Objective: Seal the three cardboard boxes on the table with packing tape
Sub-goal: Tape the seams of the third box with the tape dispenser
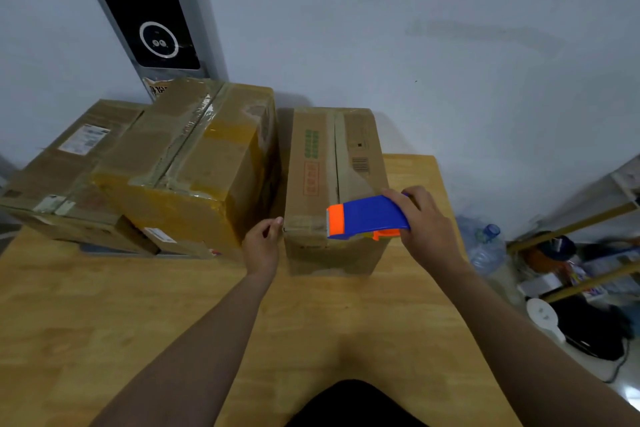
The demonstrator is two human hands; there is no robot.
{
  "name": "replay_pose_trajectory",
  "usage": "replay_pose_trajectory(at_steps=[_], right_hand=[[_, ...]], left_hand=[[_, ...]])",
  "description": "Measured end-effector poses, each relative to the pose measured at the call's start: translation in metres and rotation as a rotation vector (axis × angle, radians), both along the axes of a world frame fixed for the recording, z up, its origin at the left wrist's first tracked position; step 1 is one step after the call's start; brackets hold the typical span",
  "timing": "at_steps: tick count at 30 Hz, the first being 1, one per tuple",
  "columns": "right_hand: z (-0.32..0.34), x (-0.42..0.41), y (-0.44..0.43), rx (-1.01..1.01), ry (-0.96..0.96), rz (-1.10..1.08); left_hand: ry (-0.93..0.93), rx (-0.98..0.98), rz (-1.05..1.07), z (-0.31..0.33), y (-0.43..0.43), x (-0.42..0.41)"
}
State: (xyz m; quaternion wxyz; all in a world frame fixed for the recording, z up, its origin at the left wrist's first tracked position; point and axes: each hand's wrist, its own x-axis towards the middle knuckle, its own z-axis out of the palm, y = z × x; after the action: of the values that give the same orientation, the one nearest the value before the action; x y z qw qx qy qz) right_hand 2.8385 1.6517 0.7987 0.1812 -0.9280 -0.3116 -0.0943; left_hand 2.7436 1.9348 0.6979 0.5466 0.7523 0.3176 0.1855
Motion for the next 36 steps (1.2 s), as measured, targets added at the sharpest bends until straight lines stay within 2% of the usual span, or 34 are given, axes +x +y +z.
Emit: replay_pose_trajectory(at_steps=[5, 8, 10, 15, 18, 20, 27, 36], right_hand=[[0.0, 0.0, 0.003, 0.007, -0.009, -0.012], [-0.003, 0.0, 0.002, 0.013, -0.021, -0.016], [-0.005, 0.0, 0.002, 0.018, -0.02, -0.025], [-0.006, -0.001, 0.003, 0.047, -0.027, -0.025], [-0.007, -0.002, 0.001, 0.055, -0.026, -0.028], [-0.006, -0.003, 0.002, 0.052, -0.025, -0.026], [-0.006, -0.01, 0.002, 0.035, -0.068, 0.01], [-0.007, -0.009, 0.002, 0.05, -0.038, -0.006]], left_hand=[[0.044, 0.151, -0.021, -0.01, -0.014, 0.004], [0.188, 0.012, 0.041, -0.017, -0.013, 0.005], [0.214, -0.065, 0.032, -0.019, -0.012, 0.006], [0.108, -0.067, 0.042, 0.004, -0.006, 0.013], [0.077, -0.15, -0.085, 0.019, -0.02, 0.017], [0.076, -0.118, -0.173, 0.017, -0.027, 0.019], [0.051, -0.075, -0.217, 0.01, -0.028, 0.007], [0.052, -0.292, -0.253, 0.007, -0.02, -0.009]])
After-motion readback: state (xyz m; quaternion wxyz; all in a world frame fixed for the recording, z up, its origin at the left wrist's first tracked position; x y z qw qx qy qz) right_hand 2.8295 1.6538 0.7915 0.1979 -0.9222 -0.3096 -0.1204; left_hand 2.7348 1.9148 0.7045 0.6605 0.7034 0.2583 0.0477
